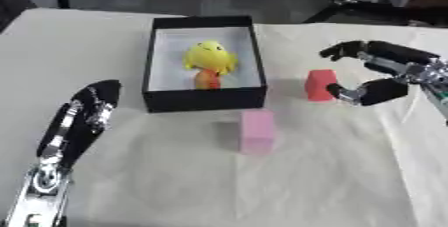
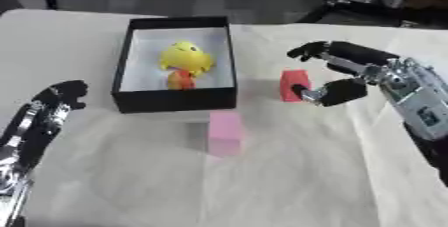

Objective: Pick up objects on the table and place them in the box.

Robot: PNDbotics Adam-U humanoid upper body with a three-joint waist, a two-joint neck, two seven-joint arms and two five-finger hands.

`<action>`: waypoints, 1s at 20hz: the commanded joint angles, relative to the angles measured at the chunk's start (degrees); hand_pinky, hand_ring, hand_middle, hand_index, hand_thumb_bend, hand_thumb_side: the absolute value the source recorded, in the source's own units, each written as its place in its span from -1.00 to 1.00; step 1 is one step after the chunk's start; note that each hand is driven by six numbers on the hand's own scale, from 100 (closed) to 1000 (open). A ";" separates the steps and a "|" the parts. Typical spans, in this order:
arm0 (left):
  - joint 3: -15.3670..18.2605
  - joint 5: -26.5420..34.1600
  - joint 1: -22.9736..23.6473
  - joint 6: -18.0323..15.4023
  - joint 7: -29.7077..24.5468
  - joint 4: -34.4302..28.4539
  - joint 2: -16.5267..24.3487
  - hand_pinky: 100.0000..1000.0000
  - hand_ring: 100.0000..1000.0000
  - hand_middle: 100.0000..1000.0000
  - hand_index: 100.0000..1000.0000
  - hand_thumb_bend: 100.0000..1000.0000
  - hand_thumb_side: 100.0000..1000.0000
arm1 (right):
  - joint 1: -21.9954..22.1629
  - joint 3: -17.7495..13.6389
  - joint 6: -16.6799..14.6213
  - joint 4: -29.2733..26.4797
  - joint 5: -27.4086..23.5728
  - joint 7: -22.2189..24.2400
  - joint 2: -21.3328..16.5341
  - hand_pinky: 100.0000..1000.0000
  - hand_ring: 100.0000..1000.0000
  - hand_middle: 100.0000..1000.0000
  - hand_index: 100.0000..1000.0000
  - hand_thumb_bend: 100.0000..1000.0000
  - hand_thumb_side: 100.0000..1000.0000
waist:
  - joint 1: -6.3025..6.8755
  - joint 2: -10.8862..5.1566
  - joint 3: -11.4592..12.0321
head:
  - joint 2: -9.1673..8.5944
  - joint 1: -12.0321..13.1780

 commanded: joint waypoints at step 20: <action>0.01 0.43 -0.47 -0.18 -0.18 -0.79 0.58 0.54 0.62 0.46 0.60 -0.67 0.42 | -7.65 -1.29 -4.10 16.53 13.30 -2.01 5.68 0.85 0.74 0.79 0.94 -0.61 0.11 | 0.69 -0.71 0.05 | -0.09 -1.14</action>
